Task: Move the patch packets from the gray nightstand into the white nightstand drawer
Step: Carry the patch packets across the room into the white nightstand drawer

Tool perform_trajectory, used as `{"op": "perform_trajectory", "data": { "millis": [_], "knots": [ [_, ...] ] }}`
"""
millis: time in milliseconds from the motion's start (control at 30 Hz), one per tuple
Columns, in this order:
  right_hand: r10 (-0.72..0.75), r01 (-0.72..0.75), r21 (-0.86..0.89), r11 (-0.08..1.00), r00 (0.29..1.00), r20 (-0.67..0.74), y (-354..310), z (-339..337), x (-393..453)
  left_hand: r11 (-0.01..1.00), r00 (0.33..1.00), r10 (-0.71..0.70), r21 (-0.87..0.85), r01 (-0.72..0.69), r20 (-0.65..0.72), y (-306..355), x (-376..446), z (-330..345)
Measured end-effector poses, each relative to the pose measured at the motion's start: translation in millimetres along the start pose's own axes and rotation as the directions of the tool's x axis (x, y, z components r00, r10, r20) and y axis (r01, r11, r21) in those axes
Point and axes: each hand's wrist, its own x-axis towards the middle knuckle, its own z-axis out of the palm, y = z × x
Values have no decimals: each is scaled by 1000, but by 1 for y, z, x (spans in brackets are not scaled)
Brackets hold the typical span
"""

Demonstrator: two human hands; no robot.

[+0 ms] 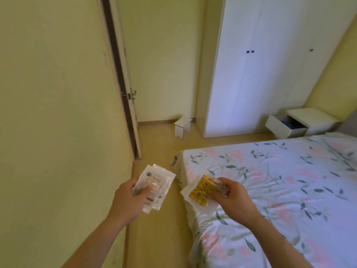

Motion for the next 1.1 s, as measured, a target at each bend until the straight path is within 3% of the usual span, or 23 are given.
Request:
{"op": "perform_trajectory", "data": {
  "millis": [333,567,767,1100],
  "knots": [
    [172,-161,62,985,943,-286,57,-59,104,988,958,151,-25,-150,244,47,186,81],
    [203,-178,106,978,933,-298,80,-86,251,984,936,175,-16,-178,307,85,344,135],
    [182,-171,62,983,938,-293,71,-103,387,986,945,165,-49,-158,284,100,463,139],
    [212,-214,27,976,928,-306,60,-50,590,989,943,146,-69,-131,300,74,676,114]
  ]
}}
